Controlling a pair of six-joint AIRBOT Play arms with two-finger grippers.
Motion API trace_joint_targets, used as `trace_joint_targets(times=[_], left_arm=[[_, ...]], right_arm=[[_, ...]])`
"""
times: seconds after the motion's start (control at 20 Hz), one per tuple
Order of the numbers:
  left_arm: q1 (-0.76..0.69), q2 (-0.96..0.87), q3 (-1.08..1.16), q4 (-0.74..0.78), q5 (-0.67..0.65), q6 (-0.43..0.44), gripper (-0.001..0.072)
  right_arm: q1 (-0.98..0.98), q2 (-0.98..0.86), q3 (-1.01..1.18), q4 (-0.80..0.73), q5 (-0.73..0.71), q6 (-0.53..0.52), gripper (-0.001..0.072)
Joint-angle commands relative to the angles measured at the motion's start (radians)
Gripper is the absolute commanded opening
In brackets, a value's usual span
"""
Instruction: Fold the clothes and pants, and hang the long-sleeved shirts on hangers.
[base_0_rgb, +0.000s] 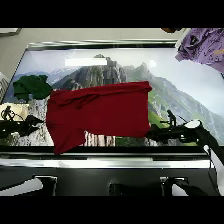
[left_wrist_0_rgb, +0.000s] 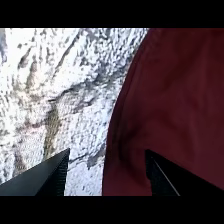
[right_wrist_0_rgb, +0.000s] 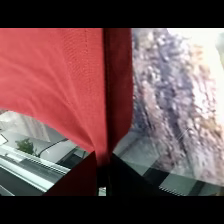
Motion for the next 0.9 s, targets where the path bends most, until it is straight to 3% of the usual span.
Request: trace_joint_targets(times=[0.0, 0.35, 0.4, 0.5, 0.6, 0.85], left_arm=[[-0.015, -0.041, -0.010, -0.040, 0.035, 0.029, 0.0545], [-0.084, -0.084, -0.010, -0.080, 0.074, 0.032, 0.0524], [-0.093, -0.090, -0.010, -0.081, 0.069, 0.032, 0.0481], [-0.107, -0.093, -0.010, -0.082, 0.057, 0.033, 0.0222], [-0.109, -0.092, -0.008, -0.109, 0.034, 0.037, 0.0016], [-0.134, -0.082, 0.109, -0.126, -0.096, 0.036, 0.0014]], right_arm=[[0.001, 0.017, 0.001, 0.005, 0.017, 0.014, 0.0030], [0.001, 0.042, 0.001, 0.003, 0.027, 0.013, 0.0030], [0.001, 0.056, 0.001, 0.003, 0.023, 0.013, 0.0030], [0.001, 0.086, 0.001, 0.003, 0.011, 0.014, 0.0030], [0.001, 0.105, 0.015, 0.003, 0.007, 0.022, 0.0030], [0.001, 0.106, 0.171, 0.002, -0.005, 0.002, 0.0028]])
